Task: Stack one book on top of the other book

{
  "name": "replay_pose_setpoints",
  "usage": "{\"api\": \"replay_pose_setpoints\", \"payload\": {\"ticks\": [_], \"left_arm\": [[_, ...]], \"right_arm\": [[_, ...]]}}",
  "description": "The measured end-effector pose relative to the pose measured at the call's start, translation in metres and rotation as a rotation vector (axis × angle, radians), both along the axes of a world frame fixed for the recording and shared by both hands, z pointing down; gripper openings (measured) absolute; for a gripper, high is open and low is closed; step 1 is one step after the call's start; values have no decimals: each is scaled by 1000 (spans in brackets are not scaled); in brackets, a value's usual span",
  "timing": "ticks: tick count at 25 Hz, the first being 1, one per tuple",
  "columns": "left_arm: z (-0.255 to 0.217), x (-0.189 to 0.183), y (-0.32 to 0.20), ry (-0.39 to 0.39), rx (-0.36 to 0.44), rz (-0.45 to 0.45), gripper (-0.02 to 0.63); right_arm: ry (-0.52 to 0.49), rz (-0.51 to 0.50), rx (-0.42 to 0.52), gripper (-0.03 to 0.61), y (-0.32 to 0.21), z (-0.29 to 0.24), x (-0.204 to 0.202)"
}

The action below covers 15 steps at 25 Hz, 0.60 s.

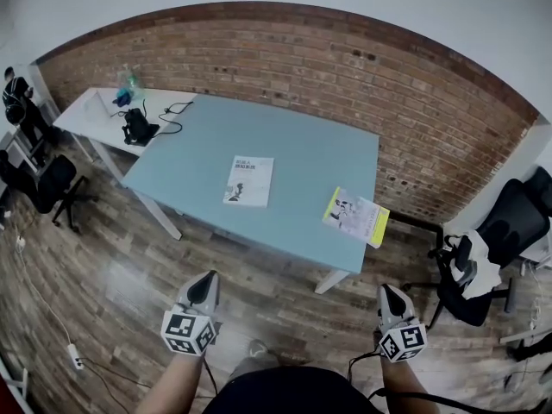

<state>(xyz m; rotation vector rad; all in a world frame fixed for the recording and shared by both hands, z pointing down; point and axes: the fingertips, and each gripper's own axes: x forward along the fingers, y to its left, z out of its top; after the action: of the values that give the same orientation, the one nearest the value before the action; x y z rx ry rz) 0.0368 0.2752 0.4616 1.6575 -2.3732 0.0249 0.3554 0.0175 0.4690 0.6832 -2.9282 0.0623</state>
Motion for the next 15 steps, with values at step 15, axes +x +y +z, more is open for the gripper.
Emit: {"api": "replay_pose_setpoints", "payload": {"ticks": [15], "left_arm": [[51, -89, 56, 158, -50, -84, 5]], "right_arm": [[4, -7, -113, 3, 25, 15, -105]]}}
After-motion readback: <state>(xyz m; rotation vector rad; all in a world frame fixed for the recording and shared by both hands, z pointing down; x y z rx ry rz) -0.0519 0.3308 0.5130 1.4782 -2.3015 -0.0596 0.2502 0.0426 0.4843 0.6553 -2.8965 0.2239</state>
